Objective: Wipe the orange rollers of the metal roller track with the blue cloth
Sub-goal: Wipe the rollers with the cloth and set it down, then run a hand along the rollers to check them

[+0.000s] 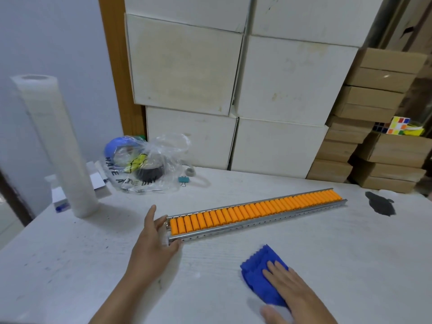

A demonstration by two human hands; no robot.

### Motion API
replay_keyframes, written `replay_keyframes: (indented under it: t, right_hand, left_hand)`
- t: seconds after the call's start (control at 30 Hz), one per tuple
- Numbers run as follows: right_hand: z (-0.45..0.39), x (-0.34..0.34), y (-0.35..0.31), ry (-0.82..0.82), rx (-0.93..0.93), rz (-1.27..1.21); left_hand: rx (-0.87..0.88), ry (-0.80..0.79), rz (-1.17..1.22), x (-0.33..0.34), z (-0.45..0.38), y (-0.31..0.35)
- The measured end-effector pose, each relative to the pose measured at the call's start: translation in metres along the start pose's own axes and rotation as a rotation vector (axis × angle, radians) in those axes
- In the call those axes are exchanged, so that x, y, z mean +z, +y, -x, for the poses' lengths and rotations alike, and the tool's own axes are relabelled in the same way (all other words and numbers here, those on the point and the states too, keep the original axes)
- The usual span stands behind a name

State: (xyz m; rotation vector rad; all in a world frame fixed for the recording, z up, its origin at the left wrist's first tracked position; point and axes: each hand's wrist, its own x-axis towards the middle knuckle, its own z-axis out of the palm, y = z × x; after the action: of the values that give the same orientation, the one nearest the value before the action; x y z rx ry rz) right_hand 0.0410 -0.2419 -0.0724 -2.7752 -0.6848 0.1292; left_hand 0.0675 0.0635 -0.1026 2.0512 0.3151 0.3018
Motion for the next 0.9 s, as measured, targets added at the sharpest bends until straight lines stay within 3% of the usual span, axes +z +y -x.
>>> replay_keyframes:
  t: [0.07, 0.17, 0.27, 0.53, 0.9]
  right_hand:
    - [0.001, -0.006, -0.003, -0.085, 0.158, -0.167]
    - [-0.004, -0.005, -0.020, 0.086, 0.116, -0.371]
    - [-0.028, -0.009, -0.046, 0.084, 0.056, -0.396]
    - [-0.122, 0.010, -0.126, 0.025, -0.363, -0.150]
    - [-0.140, 0.032, -0.098, 0.014, -0.367, 0.056]
  left_hand:
    - [-0.002, -0.007, -0.001, -0.001, 0.001, 0.001]
    - [-0.002, -0.007, 0.002, -0.001, 0.002, 0.002]
    - [-0.005, -0.008, 0.002, -0.001, 0.002, 0.002]
    - [-0.034, -0.033, 0.064, -0.003, 0.001, 0.004]
    - [-0.035, -0.017, 0.037, -0.001, -0.001, 0.001]
